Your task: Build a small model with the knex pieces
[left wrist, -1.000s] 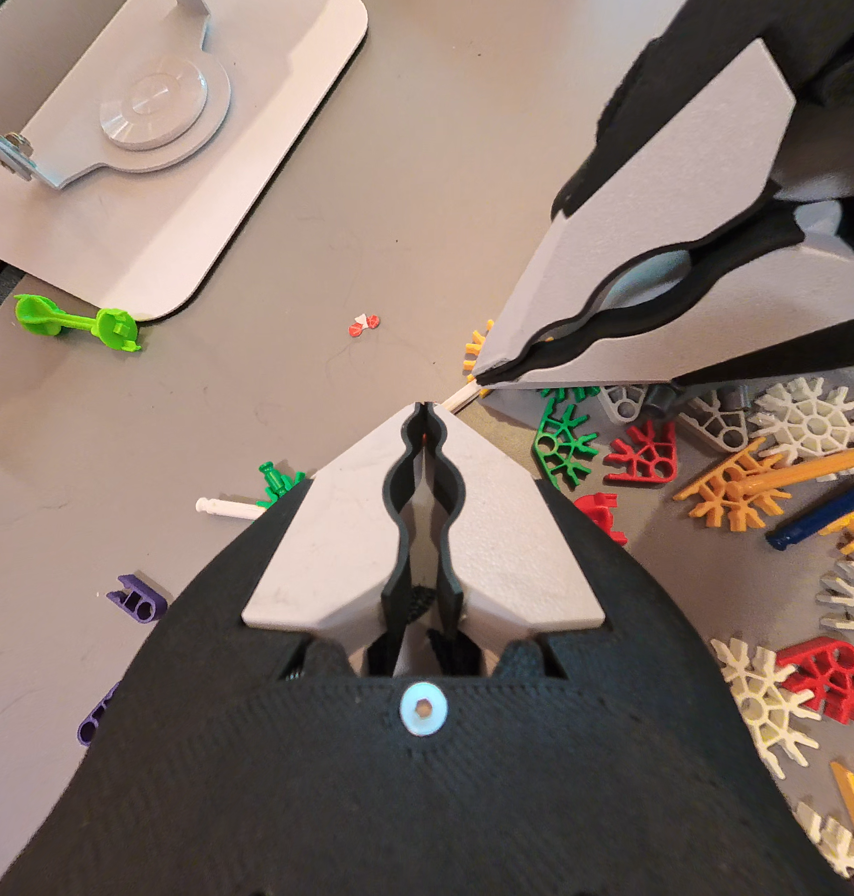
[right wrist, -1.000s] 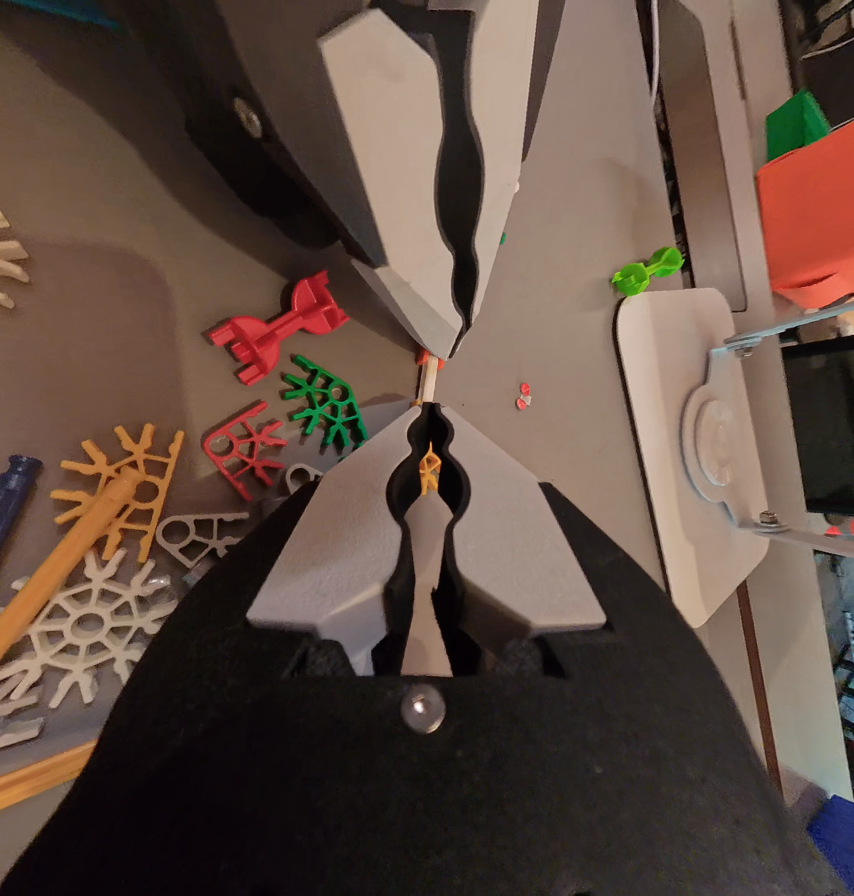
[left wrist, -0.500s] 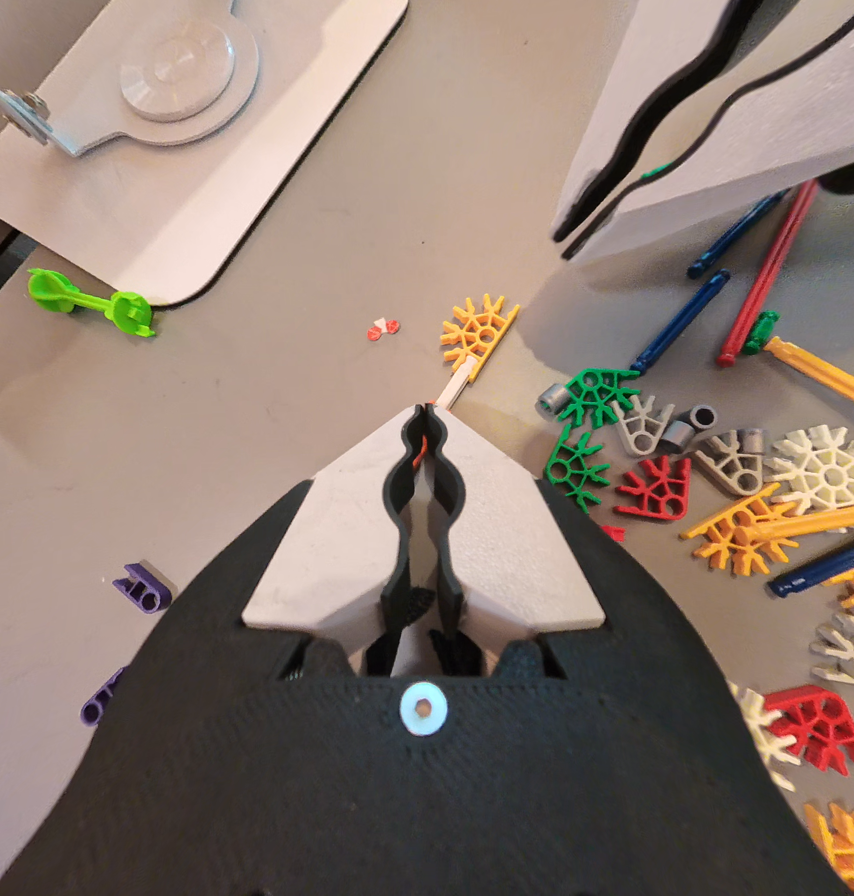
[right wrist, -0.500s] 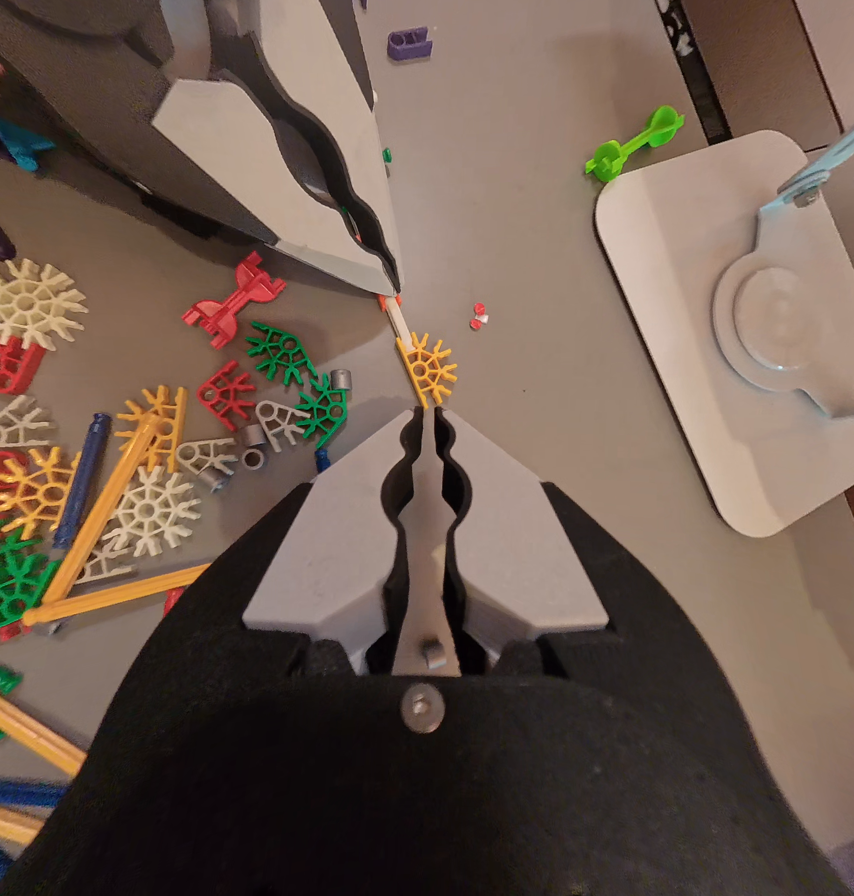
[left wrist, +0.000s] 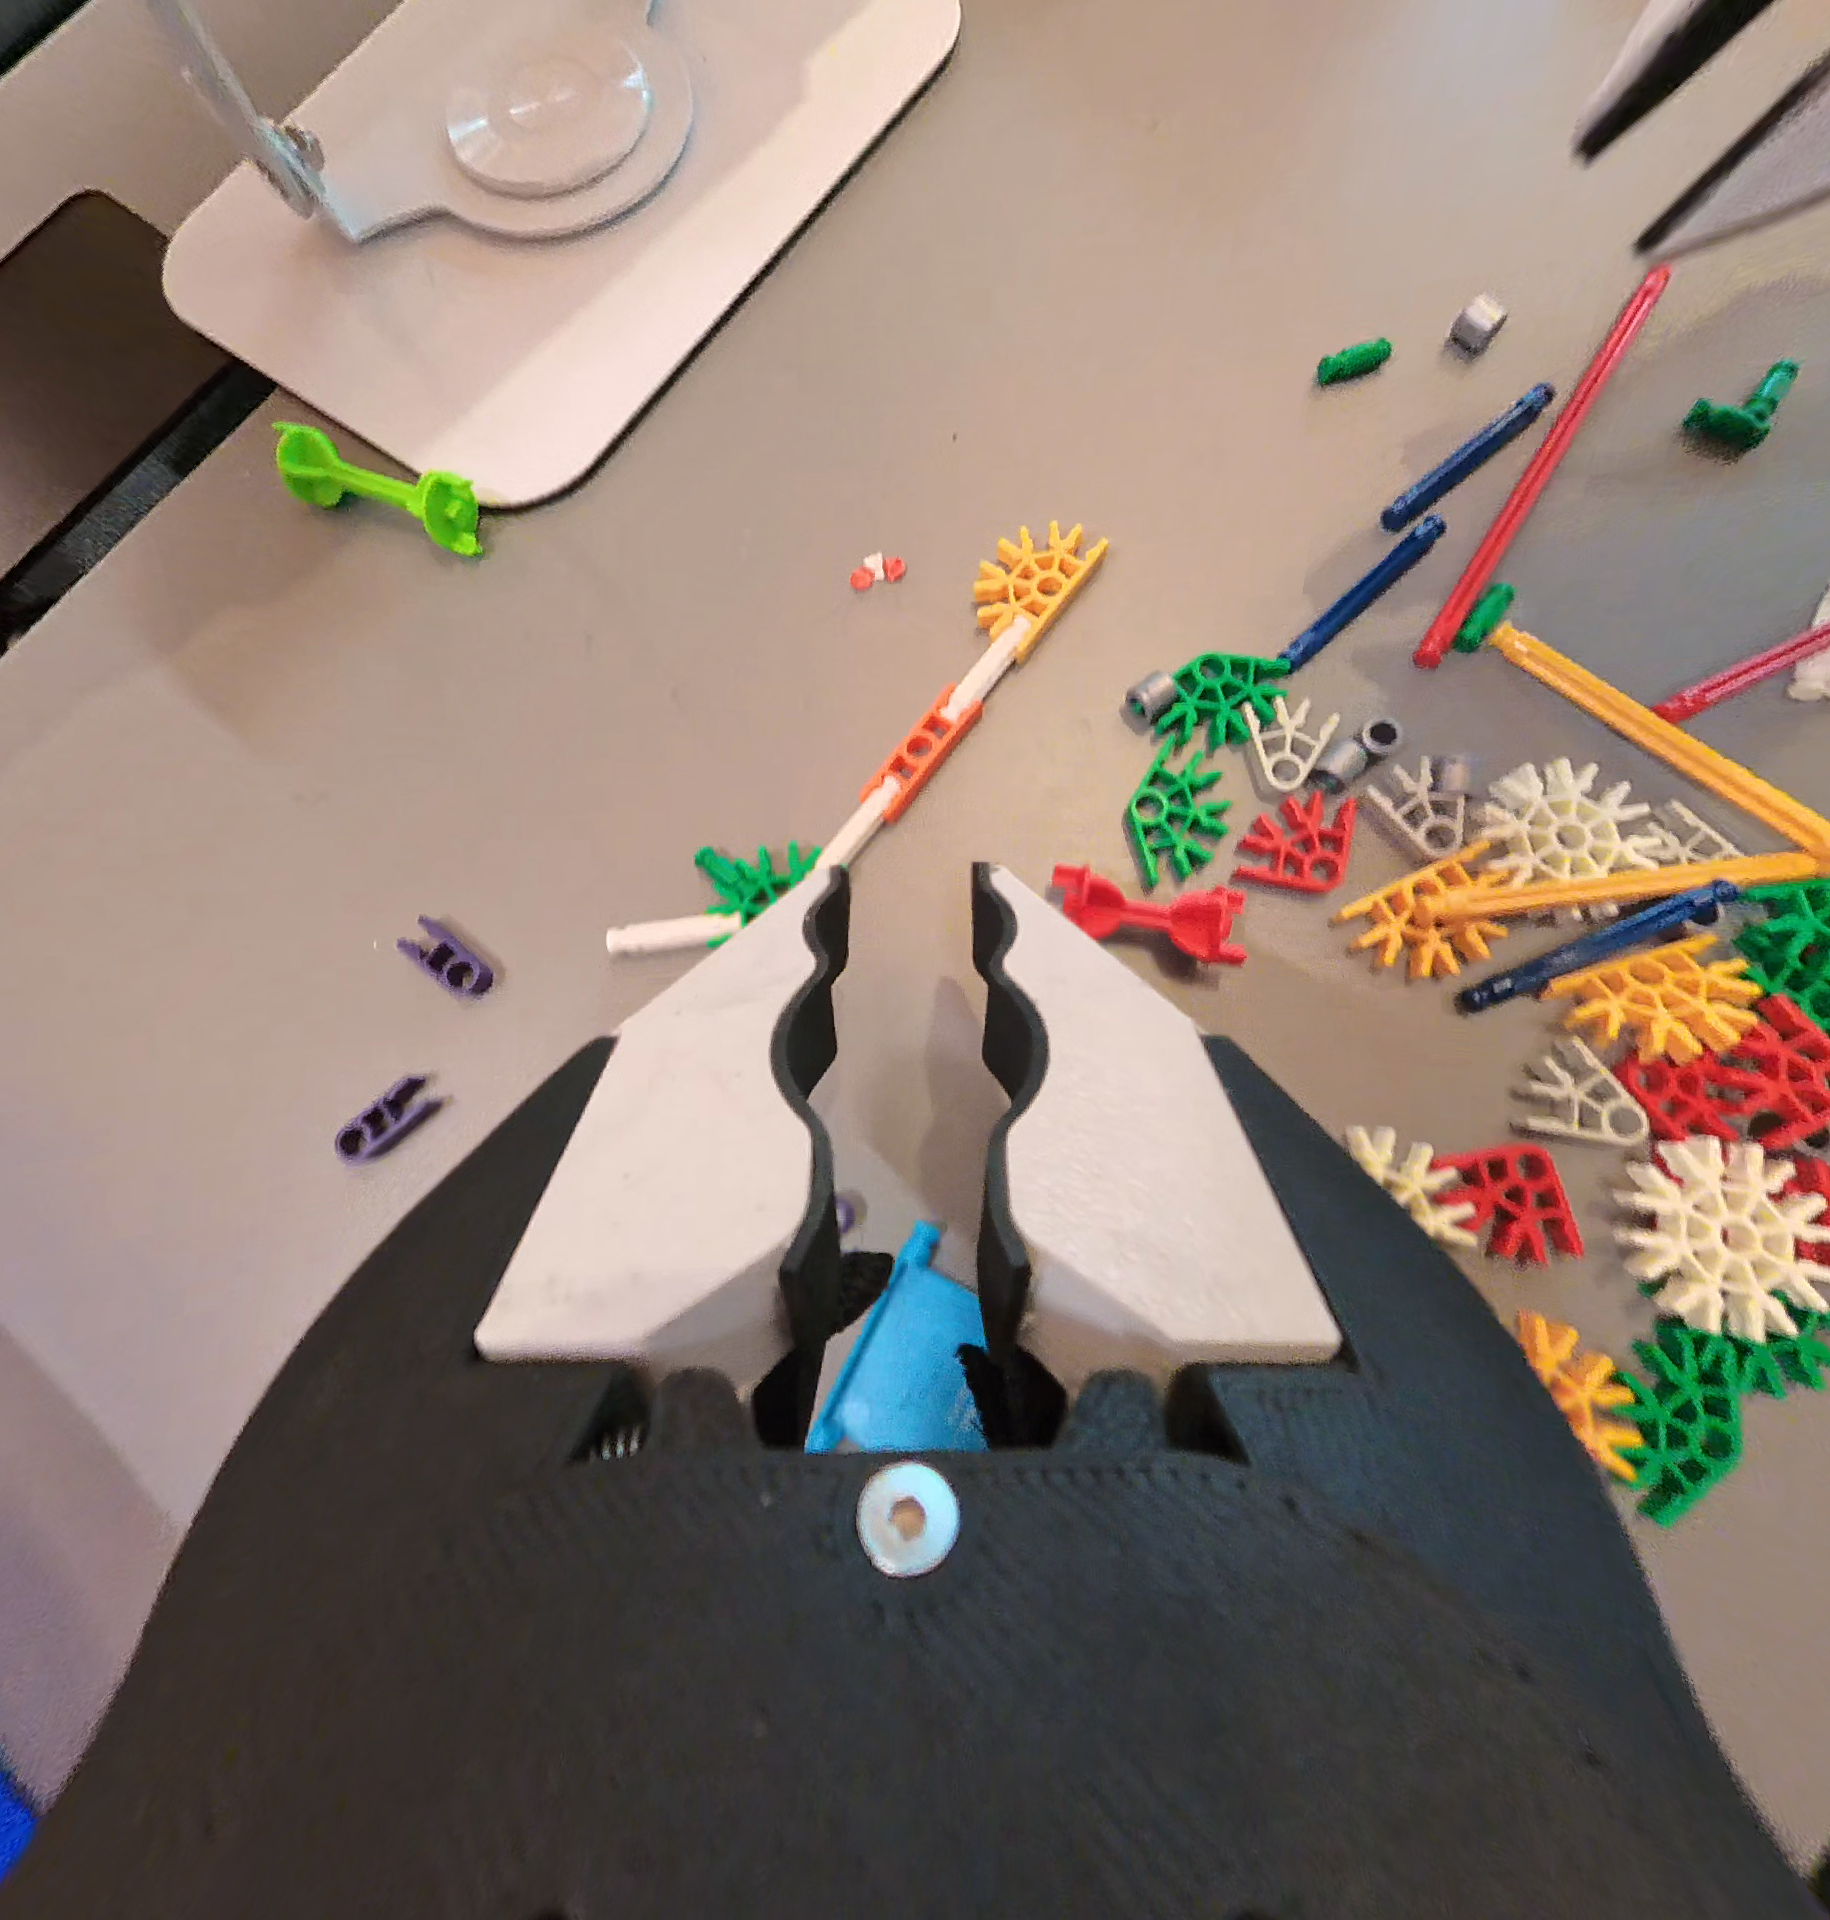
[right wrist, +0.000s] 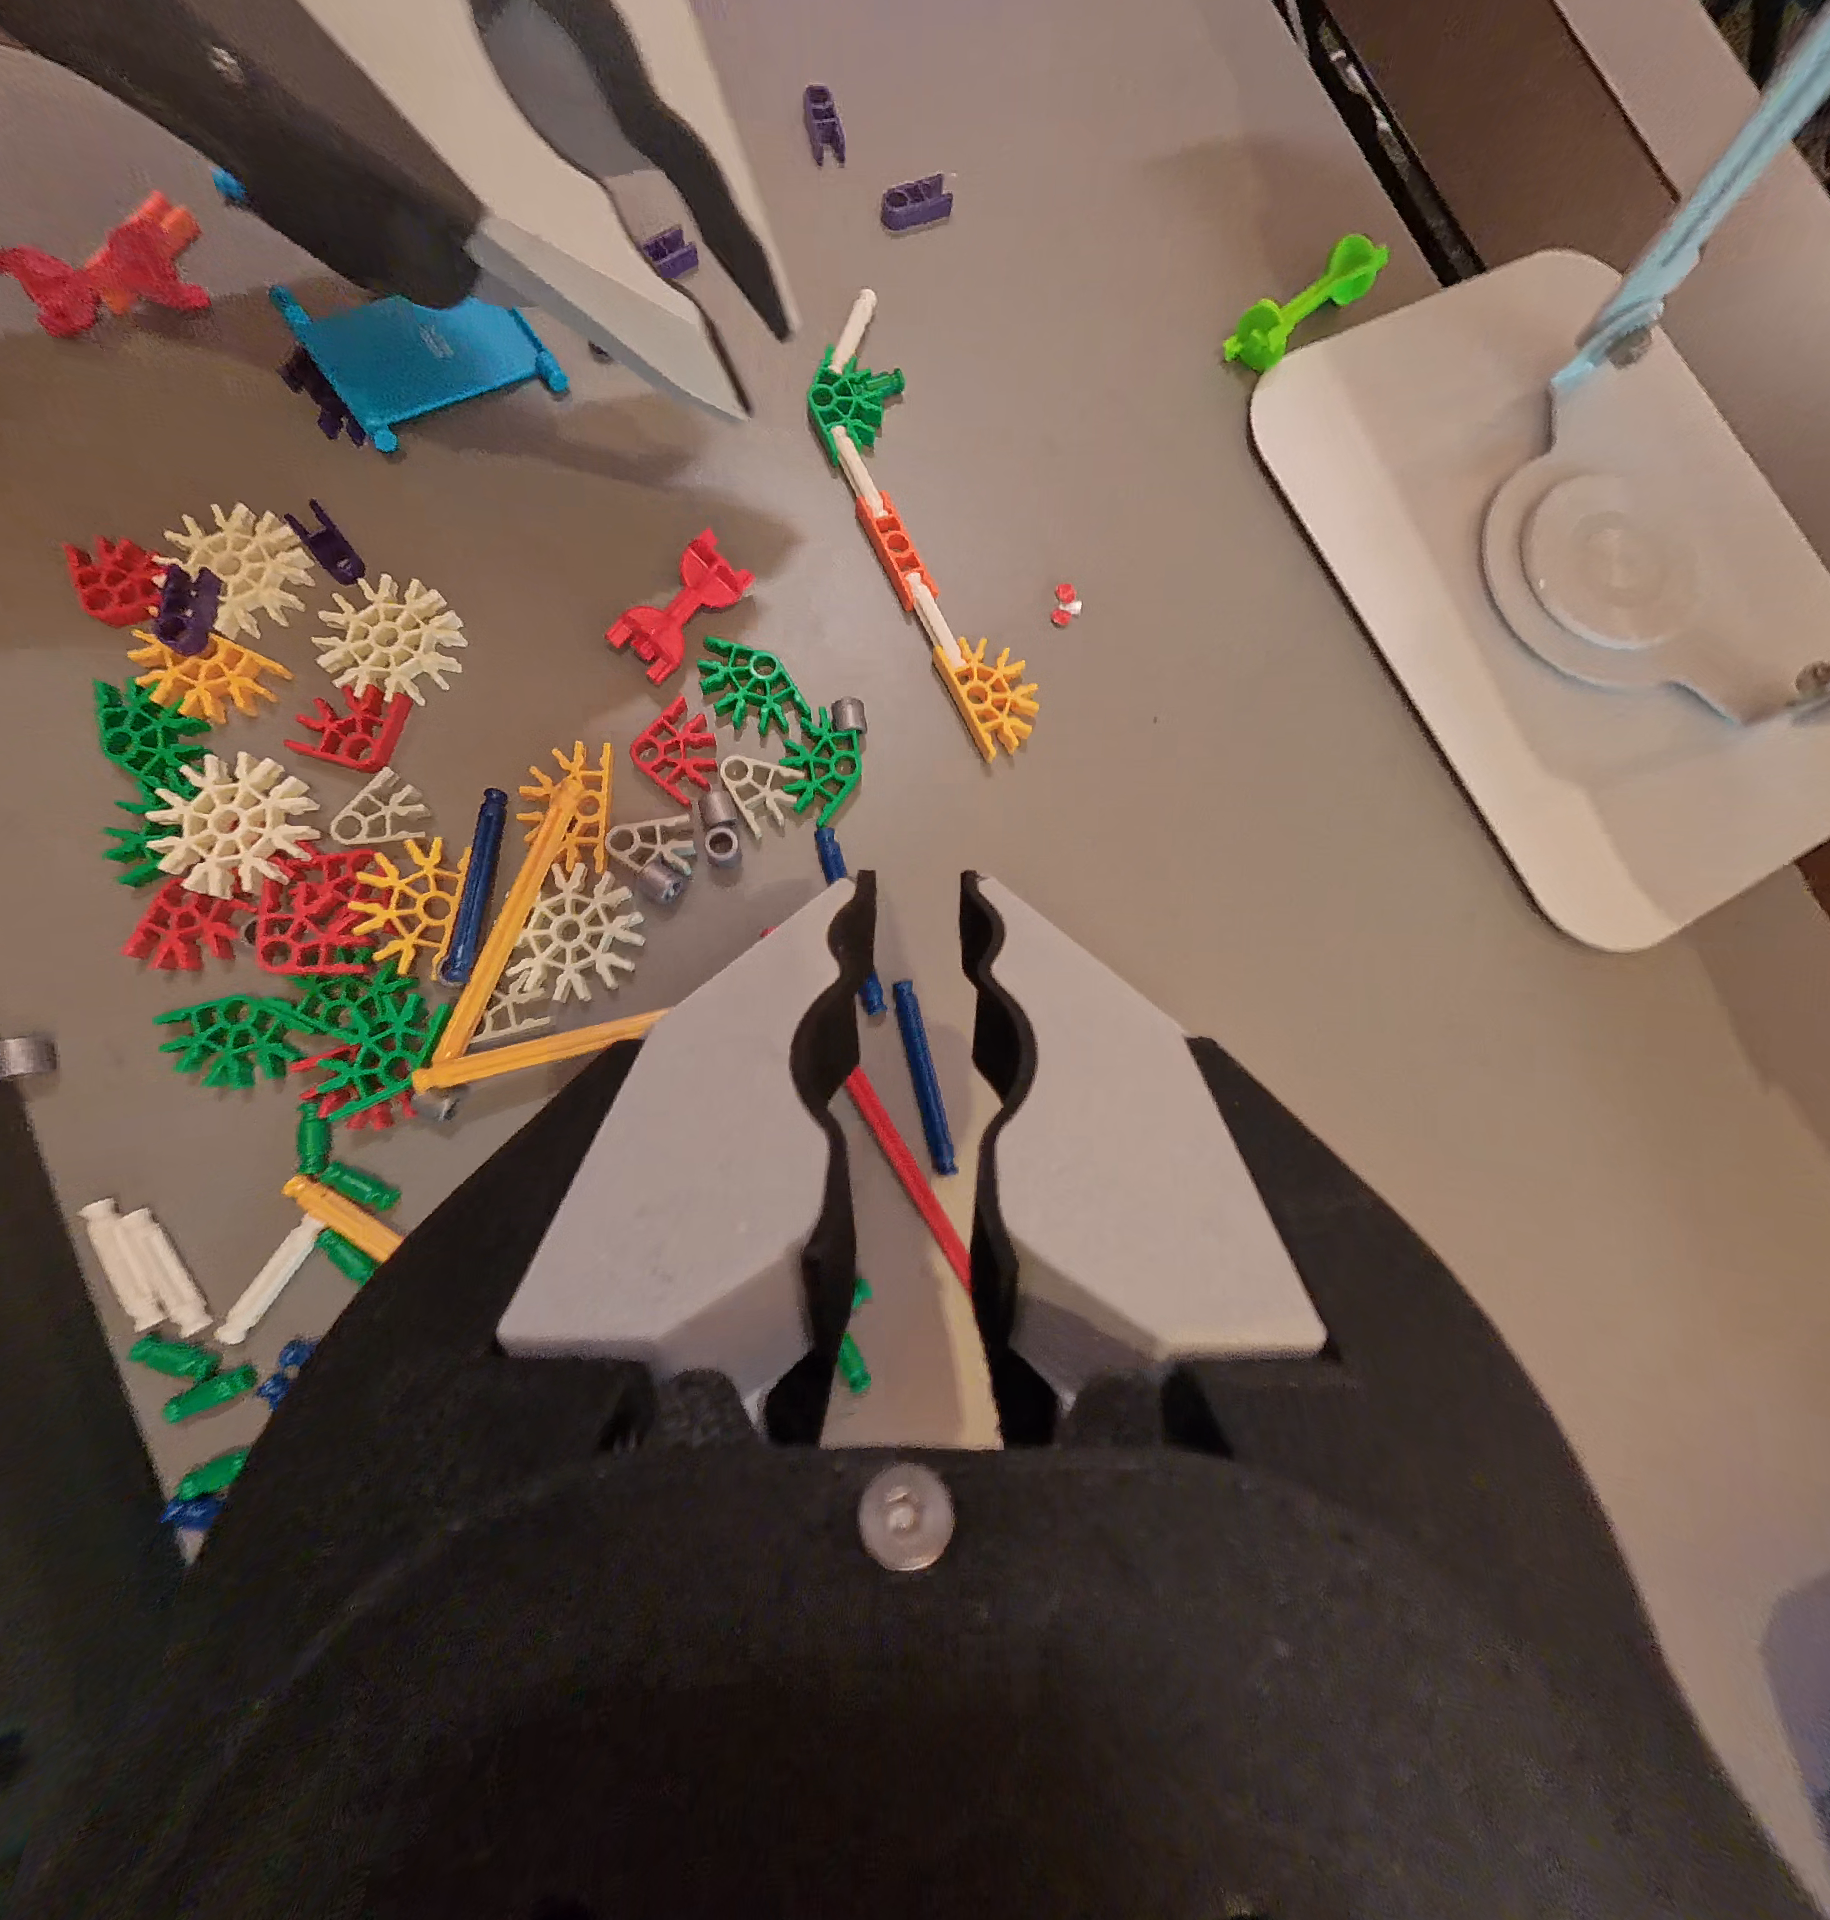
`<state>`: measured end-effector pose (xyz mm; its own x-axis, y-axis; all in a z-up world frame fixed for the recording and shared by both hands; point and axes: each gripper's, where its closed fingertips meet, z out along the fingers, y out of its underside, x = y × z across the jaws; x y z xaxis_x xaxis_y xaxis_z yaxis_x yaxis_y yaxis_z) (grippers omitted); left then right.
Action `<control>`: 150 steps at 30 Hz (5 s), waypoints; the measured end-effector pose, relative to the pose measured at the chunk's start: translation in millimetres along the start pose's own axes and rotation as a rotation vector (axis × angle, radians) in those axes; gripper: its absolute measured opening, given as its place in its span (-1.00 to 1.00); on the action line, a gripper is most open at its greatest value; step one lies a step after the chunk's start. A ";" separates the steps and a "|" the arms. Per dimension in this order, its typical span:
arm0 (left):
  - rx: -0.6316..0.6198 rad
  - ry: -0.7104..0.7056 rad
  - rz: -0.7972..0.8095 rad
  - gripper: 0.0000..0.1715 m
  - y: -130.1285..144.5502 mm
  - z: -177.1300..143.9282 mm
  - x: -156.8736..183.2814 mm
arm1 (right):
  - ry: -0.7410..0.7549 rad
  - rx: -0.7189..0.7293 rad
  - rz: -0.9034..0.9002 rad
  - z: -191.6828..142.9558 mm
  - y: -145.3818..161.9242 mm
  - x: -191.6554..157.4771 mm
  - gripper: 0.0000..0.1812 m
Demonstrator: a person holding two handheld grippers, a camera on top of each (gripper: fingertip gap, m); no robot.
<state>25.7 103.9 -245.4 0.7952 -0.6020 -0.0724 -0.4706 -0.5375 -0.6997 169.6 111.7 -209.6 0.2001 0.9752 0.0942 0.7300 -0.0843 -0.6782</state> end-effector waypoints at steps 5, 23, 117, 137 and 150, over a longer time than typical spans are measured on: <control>-0.012 0.016 -0.003 -0.77 18.7 -20.6 4.4 | -0.030 -0.003 0.057 -7.3 15.0 -9.5 -0.84; -0.120 0.206 0.081 -0.73 55.1 -28.6 67.2 | -0.092 -0.088 0.071 -0.5 50.1 -32.6 -0.89; -0.080 0.273 0.318 -0.85 -33.6 86.3 31.2 | -0.308 -0.228 -0.337 86.6 8.0 30.3 -0.85; -0.078 0.273 0.317 -0.86 -34.1 87.1 30.4 | -0.330 -0.195 -0.297 96.6 3.4 25.5 -1.00; -0.055 0.281 0.294 -0.86 -33.9 87.0 30.4 | -0.414 -0.399 -0.219 97.2 6.1 25.7 -1.00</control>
<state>99.1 155.2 -285.7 0.4919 -0.8685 -0.0614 -0.6882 -0.3446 -0.6385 115.7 156.1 -282.1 -0.1939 0.9702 -0.1450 0.9297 0.1346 -0.3427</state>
